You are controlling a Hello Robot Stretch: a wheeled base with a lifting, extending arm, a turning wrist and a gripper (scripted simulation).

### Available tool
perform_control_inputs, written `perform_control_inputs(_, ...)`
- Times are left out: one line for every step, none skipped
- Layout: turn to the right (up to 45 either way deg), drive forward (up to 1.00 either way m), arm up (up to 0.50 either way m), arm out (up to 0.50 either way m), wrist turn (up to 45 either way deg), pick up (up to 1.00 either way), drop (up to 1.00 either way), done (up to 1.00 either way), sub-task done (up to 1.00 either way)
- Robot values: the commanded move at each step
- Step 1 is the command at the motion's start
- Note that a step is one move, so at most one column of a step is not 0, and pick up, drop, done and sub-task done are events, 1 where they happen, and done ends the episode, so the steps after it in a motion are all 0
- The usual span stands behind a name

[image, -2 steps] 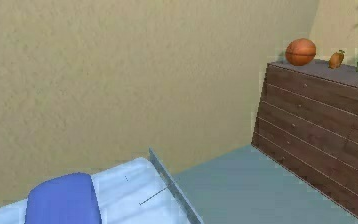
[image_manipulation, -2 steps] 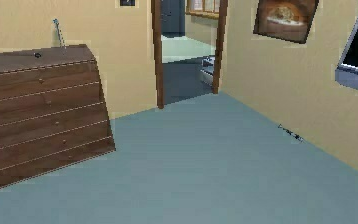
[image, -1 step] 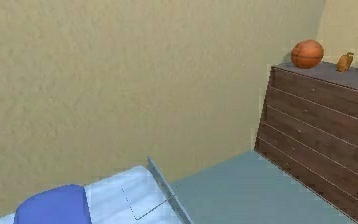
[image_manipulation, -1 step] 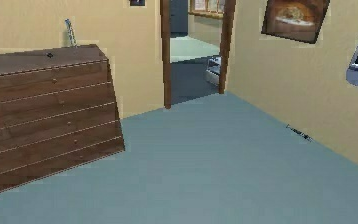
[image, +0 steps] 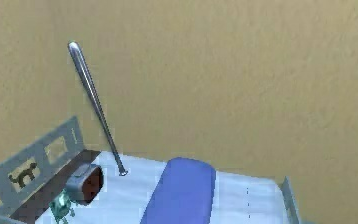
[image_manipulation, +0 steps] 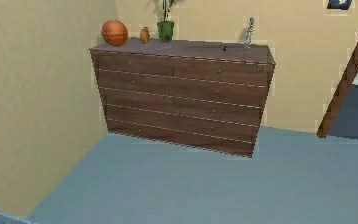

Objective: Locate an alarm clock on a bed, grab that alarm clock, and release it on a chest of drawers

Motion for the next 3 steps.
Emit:
perform_control_inputs(-45.0,0.0,0.0,0.0,0.0,0.0,0.0,0.0,0.0)
perform_control_inputs(-45.0,0.0,0.0,0.0,0.0,0.0,0.0,0.0,0.0)
perform_control_inputs(-27.0,0.0,0.0,0.0,0.0,0.0,0.0,0.0,0.0)
